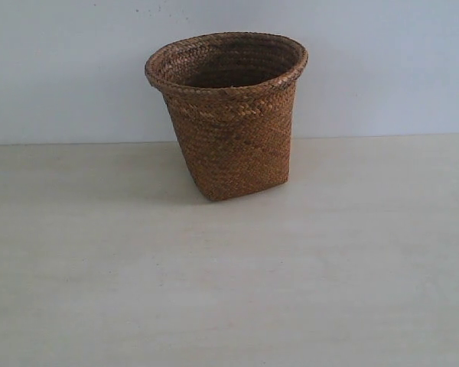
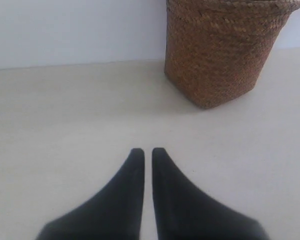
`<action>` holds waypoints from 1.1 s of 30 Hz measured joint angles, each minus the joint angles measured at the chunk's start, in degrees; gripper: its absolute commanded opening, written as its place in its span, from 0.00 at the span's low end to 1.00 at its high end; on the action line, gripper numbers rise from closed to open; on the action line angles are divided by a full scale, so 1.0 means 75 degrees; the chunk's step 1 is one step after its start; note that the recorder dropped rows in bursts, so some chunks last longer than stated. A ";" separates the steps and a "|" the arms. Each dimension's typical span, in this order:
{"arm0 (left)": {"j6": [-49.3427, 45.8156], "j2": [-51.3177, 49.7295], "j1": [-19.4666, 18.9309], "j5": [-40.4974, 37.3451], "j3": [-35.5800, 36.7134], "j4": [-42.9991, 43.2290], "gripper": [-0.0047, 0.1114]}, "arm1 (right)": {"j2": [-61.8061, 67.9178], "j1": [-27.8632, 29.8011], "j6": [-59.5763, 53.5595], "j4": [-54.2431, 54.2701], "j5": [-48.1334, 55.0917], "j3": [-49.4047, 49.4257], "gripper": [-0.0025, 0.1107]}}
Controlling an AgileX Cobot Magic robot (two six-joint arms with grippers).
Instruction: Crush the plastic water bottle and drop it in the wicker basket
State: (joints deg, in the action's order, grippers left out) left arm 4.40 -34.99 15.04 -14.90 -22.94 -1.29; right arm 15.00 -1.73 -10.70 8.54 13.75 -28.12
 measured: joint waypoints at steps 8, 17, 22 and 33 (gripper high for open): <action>0.0000 0.0994 0.0000 0.1191 0.1417 -0.0063 0.08 | -0.1247 0.0000 0.0324 0.0000 -0.1024 0.2054 0.02; 0.0000 0.1013 0.0000 0.1451 0.1656 -0.0063 0.08 | -0.1247 0.0000 0.0422 0.0000 -0.1067 0.2246 0.02; 0.0000 0.1013 0.0000 0.1465 0.1656 -0.0063 0.08 | -0.1247 0.0000 0.0433 0.0000 -0.1081 0.2246 0.02; -0.0487 0.2261 -0.0562 0.1465 0.1922 0.0080 0.08 | -0.1247 0.0000 0.0433 0.0000 -0.1171 0.2246 0.02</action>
State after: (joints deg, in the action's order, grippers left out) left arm 0.75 -18.04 10.82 -3.92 -8.53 -0.69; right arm 5.64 -1.73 -7.45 8.54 4.96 -11.28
